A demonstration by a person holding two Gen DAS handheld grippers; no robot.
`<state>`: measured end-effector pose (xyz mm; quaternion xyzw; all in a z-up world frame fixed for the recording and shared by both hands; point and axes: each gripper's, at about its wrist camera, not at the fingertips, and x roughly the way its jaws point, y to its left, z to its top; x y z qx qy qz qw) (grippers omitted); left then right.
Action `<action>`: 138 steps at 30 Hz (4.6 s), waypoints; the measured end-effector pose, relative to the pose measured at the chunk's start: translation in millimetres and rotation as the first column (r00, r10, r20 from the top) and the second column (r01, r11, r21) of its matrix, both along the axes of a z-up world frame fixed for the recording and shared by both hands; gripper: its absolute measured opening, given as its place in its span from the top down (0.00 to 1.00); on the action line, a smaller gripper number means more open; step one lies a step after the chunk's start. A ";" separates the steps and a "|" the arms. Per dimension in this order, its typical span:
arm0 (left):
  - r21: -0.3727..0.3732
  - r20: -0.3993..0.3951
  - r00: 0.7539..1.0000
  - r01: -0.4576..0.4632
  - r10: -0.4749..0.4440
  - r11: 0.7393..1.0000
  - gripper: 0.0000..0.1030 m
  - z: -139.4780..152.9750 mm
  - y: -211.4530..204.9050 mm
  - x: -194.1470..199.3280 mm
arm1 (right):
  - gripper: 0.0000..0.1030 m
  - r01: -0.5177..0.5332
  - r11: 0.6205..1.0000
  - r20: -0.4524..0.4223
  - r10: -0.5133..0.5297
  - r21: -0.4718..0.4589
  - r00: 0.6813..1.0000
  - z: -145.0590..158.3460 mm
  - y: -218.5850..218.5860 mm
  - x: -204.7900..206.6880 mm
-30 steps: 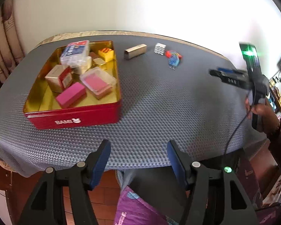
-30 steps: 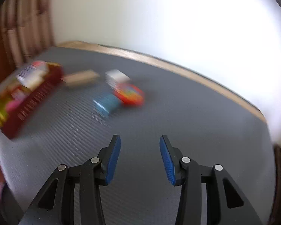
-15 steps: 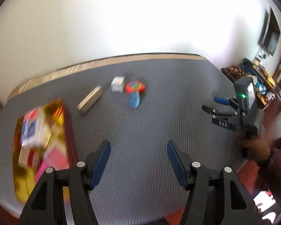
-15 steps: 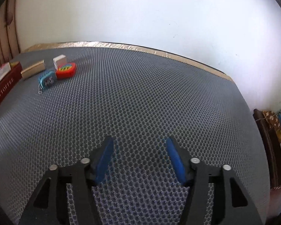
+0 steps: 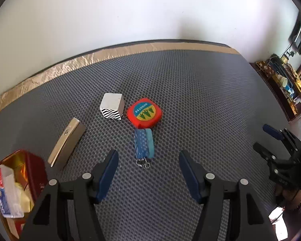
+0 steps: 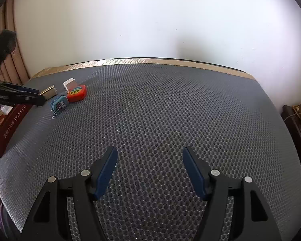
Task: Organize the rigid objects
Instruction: 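Reach to the blue keychain case and grasp it with the left tool, then lower the blue keychain case into the tin and open the left tool, then reach to the red-yellow tape measure and grasp it with the right tool, then carry the tape measure over the tin and open the right tool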
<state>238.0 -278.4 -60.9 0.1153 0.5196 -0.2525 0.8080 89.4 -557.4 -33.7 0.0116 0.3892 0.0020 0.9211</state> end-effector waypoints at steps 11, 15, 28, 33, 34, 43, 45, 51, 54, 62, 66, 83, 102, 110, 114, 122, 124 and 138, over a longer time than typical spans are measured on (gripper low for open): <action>0.008 -0.024 1.000 0.008 -0.008 1.000 0.38 -19.4 -3.7 22.4 | 0.37 -0.028 0.999 -0.014 0.028 0.018 1.000 -0.9 1.9 3.5; 0.019 -0.027 1.000 0.017 -0.016 1.000 0.38 -26.4 -8.8 25.0 | 0.36 -0.029 0.999 -0.018 0.029 0.019 0.999 -1.3 2.6 4.6; 0.022 -0.054 0.997 0.047 -0.046 0.999 0.79 -46.3 -20.2 25.0 | 0.36 -0.026 0.999 -0.028 0.027 0.021 0.999 -2.0 1.0 6.3; 0.036 -0.005 0.999 0.049 -0.049 0.998 0.79 -38.9 -21.1 8.0 | 0.36 -0.020 1.000 -0.031 0.021 0.018 0.999 -3.0 1.6 7.5; 0.026 0.006 0.999 0.045 -0.046 0.999 0.79 -32.5 -18.8 -0.9 | 0.36 -0.019 1.000 -0.032 0.019 0.017 0.999 -3.1 1.5 7.9; -0.027 0.118 0.991 -0.054 0.056 0.998 0.79 42.6 54.8 -97.6 | 0.36 -0.015 1.000 -0.042 0.016 0.007 0.999 -6.2 6.0 14.1; -0.015 0.143 0.984 -0.102 0.103 0.995 0.79 54.2 83.3 -112.2 | 0.36 -0.016 1.000 -0.048 0.015 -0.002 0.999 -7.0 6.8 15.5; 0.110 0.187 0.947 -0.286 0.263 0.952 0.79 54.9 189.0 -129.3 | 0.36 -0.014 0.999 -0.062 0.012 -0.032 0.998 -10.2 12.4 18.9; 0.142 0.174 0.936 -0.332 0.306 0.933 0.79 39.8 227.6 -118.3 | 0.36 -0.013 0.999 -0.072 0.009 -0.049 0.997 -11.9 14.8 20.6; 0.177 0.134 0.928 -0.366 0.347 0.914 0.79 2.8 268.9 -110.4 | 0.36 -0.014 0.996 -0.100 0.005 -0.084 0.995 -16.0 19.9 25.6; 0.175 0.123 0.928 -0.370 0.353 0.912 0.79 -6.4 270.1 -106.1 | 0.36 -0.016 0.996 -0.104 0.006 -0.090 0.995 -16.7 22.1 26.2; 0.101 0.179 0.895 -0.430 0.408 0.897 0.69 21.8 276.3 -123.3 | 0.36 -0.015 0.996 -0.105 0.005 -0.092 0.994 -18.1 24.6 26.5; -0.152 0.170 0.948 -0.244 0.268 0.958 0.47 34.0 120.4 -215.8 | 0.36 -0.298 0.952 -0.101 0.291 -0.064 0.951 15.5 137.2 120.8; -0.178 0.103 0.959 -0.244 0.265 0.953 0.47 14.9 125.2 -212.4 | 0.38 -0.328 0.943 -0.170 0.315 -0.056 0.934 -13.3 165.4 174.4; -0.180 0.071 0.965 -0.238 0.254 0.954 0.47 9.5 124.6 -209.7 | 0.38 -0.335 0.941 -0.188 0.319 -0.059 0.929 -22.1 169.7 187.5; -0.179 0.052 0.966 -0.240 0.252 0.954 0.47 6.0 125.6 -207.0 | 0.58 -0.333 0.941 -0.214 0.313 -0.062 0.925 -29.4 170.5 198.8; -0.178 0.051 0.965 -0.244 0.256 0.953 0.47 5.6 125.5 -208.3 | 0.58 -0.334 0.940 -0.220 0.312 -0.068 0.924 -28.6 170.5 194.5; -0.156 0.068 0.935 -0.335 0.348 0.929 0.47 28.6 168.3 -236.2 | 0.58 -0.514 0.851 -0.079 0.523 0.106 0.849 50.1 253.5 110.2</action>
